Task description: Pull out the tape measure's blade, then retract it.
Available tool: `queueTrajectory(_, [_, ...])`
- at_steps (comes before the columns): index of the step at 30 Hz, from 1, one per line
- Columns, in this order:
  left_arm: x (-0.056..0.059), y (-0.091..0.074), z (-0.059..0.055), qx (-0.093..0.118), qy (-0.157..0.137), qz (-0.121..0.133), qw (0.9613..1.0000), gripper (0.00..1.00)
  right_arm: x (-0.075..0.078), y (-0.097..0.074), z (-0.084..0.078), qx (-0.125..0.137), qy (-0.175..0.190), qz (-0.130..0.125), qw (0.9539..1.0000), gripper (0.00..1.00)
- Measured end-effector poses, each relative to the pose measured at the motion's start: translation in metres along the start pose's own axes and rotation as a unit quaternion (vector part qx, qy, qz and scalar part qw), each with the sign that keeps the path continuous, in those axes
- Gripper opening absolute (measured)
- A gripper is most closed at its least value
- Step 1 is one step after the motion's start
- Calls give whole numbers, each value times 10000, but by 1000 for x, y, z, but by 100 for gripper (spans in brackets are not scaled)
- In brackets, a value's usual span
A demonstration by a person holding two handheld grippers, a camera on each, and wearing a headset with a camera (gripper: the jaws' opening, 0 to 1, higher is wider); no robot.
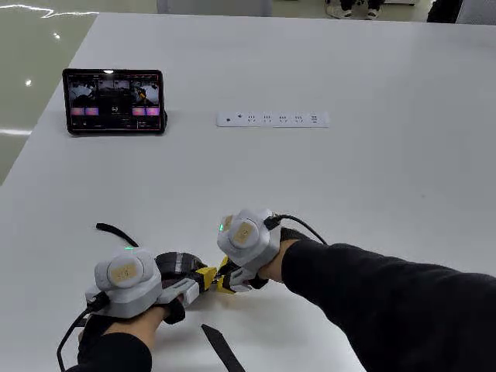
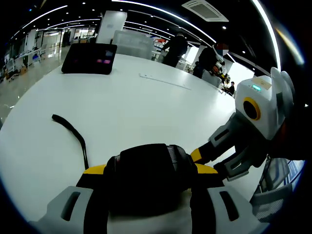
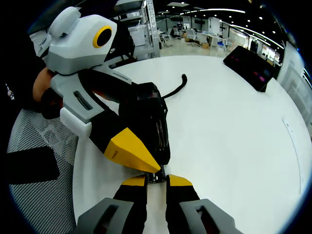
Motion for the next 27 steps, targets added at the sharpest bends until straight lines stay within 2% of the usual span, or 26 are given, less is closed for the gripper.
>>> queueTrajectory(13, [-1, 1, 0, 32, 15, 16, 10000, 63, -1, 1, 2, 13, 24, -16, 10000, 10])
queueTrajectory(27, [1, 1, 0, 158, 151, 148, 9997, 65, -3, 2, 3, 39, -143, -154, 9998, 11])
Point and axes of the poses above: the centre of the closed fingertips' face, and the gripper's own axes: y roughly forward along the fingers, x roughly to its right, z roughly out of its top, the point moved 4 cm from there along -y, roughly backward along the fingers, and after that the axes turned 3 degrees about y, right-handed, at the moved point
